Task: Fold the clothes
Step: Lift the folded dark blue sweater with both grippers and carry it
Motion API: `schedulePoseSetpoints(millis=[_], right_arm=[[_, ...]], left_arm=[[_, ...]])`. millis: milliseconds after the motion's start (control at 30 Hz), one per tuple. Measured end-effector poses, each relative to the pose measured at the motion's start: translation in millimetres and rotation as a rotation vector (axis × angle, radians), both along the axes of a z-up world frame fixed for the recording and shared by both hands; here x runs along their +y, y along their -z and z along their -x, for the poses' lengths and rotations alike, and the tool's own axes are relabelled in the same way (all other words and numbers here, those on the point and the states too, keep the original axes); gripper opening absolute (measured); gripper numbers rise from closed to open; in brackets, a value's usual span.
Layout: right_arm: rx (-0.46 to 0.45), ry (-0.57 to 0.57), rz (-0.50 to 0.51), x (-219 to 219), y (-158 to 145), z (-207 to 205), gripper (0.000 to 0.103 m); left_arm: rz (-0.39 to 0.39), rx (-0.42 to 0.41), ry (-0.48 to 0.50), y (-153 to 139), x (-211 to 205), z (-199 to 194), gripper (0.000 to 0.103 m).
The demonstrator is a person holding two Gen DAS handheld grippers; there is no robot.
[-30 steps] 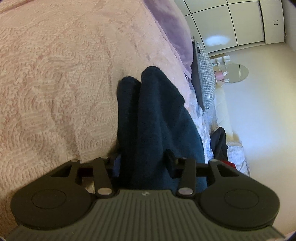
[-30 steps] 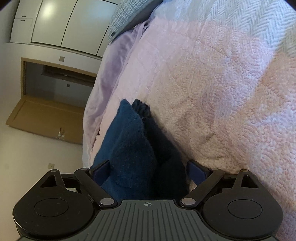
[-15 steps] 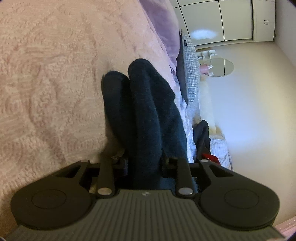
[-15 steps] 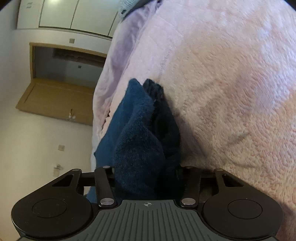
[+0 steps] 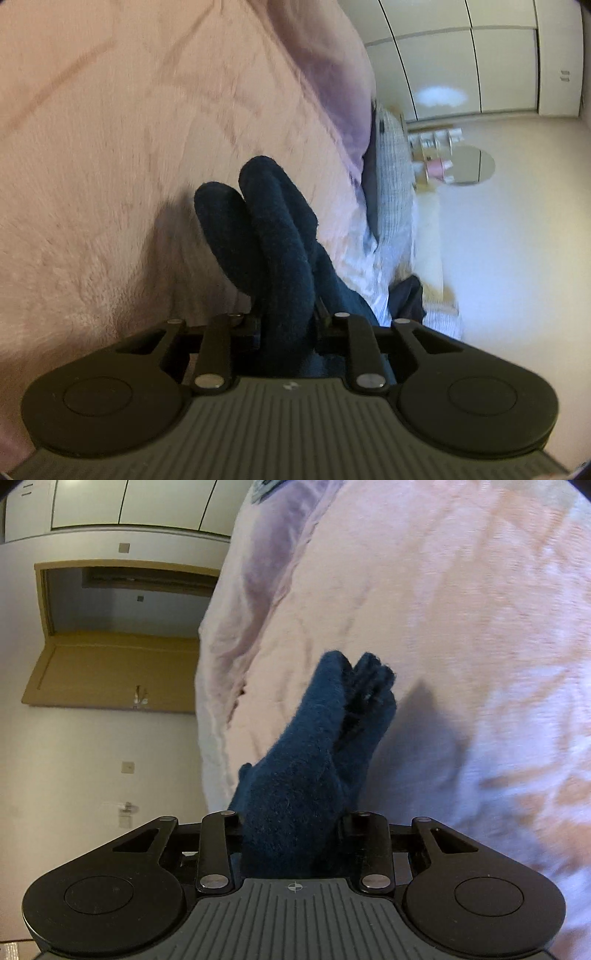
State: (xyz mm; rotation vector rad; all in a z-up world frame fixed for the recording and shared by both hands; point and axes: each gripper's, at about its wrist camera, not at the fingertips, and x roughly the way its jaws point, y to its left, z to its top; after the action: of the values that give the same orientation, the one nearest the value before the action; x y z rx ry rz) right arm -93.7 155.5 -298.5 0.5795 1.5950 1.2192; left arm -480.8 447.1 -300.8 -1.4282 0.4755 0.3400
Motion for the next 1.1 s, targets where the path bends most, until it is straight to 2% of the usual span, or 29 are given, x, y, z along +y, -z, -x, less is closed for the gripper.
schedulePoseSetpoints(millis=[133,333,467,633,833,967,1100], right_arm=[[0.023,-0.040,-0.037,35,-30,8,0.035],[0.021,-0.125,-0.093,116,-53,44,0.035],[0.015,-0.171,-0.134,190,-58,89,0.035],[-0.003,-0.173,-0.187,286,-48,175,0.035],[0.000,-0.134,-0.205,400,-16,268,0.035],[-0.016,-0.097,-0.197,439,13,321,0.036],[-0.086,-0.070,-0.162,463,40,355,0.036]], left_arm=[[-0.022,-0.003,-0.065,-40,12,27,0.019],[-0.062,-0.002,-0.164,-74,61,93,0.019],[-0.089,0.018,-0.205,-87,121,152,0.019],[-0.136,0.044,-0.191,-93,227,237,0.019],[-0.167,0.092,-0.138,-76,355,320,0.019],[-0.179,0.135,-0.095,-49,421,349,0.019],[-0.175,0.186,-0.046,-10,458,360,0.019]])
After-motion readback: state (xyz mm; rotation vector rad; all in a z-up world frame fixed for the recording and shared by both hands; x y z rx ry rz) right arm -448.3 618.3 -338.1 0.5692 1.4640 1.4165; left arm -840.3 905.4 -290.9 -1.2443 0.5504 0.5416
